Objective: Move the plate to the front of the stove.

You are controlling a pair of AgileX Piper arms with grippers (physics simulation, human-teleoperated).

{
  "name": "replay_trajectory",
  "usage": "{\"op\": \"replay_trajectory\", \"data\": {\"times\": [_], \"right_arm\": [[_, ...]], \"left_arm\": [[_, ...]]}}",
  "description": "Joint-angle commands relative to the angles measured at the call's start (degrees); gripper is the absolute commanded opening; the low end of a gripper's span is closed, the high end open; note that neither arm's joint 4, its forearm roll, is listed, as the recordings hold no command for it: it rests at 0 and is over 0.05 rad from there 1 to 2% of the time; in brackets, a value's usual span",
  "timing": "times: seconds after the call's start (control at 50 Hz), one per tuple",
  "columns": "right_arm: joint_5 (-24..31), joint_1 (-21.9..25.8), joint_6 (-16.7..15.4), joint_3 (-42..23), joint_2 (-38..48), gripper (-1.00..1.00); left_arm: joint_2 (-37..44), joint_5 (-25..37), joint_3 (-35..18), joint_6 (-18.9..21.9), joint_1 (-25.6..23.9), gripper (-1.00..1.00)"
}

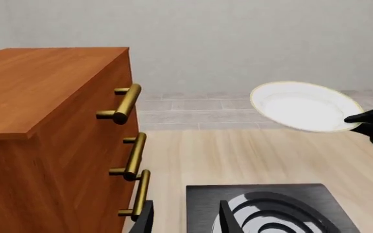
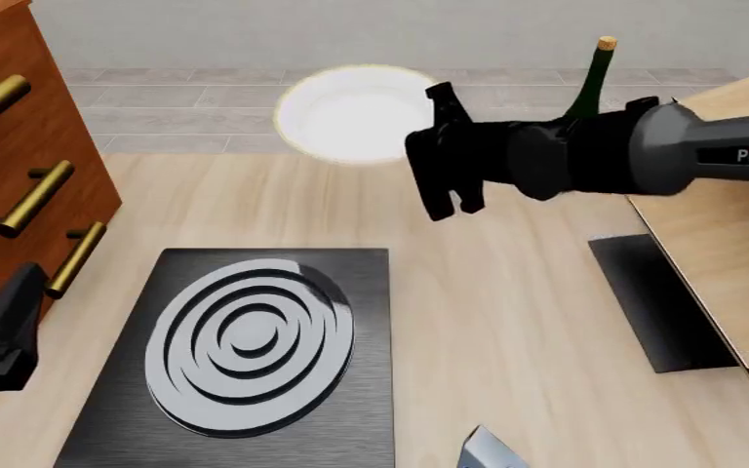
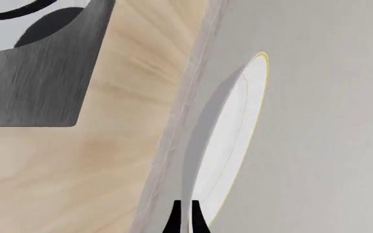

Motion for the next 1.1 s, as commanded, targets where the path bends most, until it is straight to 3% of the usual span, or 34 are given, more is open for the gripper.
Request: {"op": "replay_trajectory", "data": {"times": [0.02,1.1], "right_arm": [[4.61,1.51,1.67,-8.75,4.42,-1.00],[16.56,3.10,3.31,-36.27,22.30,-1.00]], "left_arm": [[0.50,-0.32,0.00,0.06,-0.12,1.00],[3.37,-2.14,0.00,0.26,-0.63,1.00]]}}
